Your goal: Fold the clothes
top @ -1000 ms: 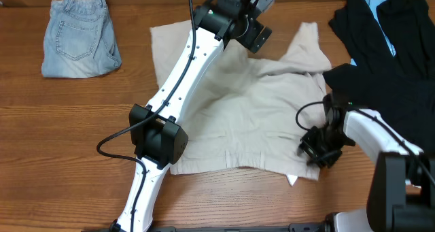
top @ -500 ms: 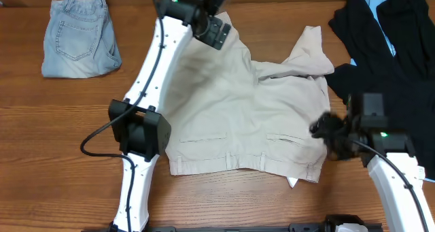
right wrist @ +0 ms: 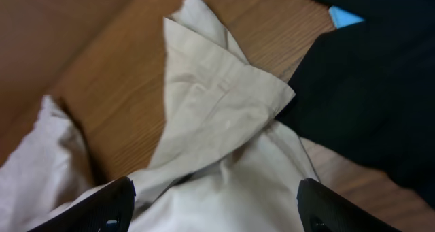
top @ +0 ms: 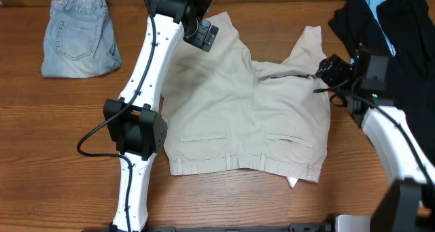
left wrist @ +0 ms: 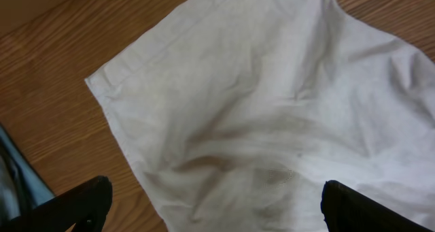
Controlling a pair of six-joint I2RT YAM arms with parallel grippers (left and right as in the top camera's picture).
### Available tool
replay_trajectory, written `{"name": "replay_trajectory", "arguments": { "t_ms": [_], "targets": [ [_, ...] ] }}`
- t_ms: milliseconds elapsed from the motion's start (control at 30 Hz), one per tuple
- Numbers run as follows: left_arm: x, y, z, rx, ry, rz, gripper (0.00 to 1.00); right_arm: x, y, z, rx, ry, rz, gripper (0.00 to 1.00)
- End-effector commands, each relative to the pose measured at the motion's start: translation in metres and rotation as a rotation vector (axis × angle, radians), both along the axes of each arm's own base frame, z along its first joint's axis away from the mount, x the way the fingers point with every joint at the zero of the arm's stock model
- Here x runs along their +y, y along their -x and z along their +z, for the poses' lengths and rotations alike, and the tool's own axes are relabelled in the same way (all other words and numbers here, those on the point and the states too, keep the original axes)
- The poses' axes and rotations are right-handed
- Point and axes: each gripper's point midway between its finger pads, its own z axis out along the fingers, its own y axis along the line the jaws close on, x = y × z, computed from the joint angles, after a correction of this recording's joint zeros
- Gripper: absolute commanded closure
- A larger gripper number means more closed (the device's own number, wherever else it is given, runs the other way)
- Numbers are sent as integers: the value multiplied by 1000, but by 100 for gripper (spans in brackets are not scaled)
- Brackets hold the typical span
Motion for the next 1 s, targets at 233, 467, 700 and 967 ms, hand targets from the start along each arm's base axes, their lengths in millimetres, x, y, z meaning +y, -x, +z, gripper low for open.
{"name": "replay_trajectory", "arguments": {
  "t_ms": [233,467,700,967],
  "targets": [
    [7,4,1,9,-32,27,0,-9,-53,-53,2,-17,13,29],
    [7,4,1,8,-32,27,0,-5,-59,-79,20,-61,14,35],
    [7,4,1,8,-33,27,0,10,-74,-90,-24,-122,26,73],
    [16,0,3,-14,-73,50,0,26,-101,-36,-162,-142,95,96]
  ]
}}
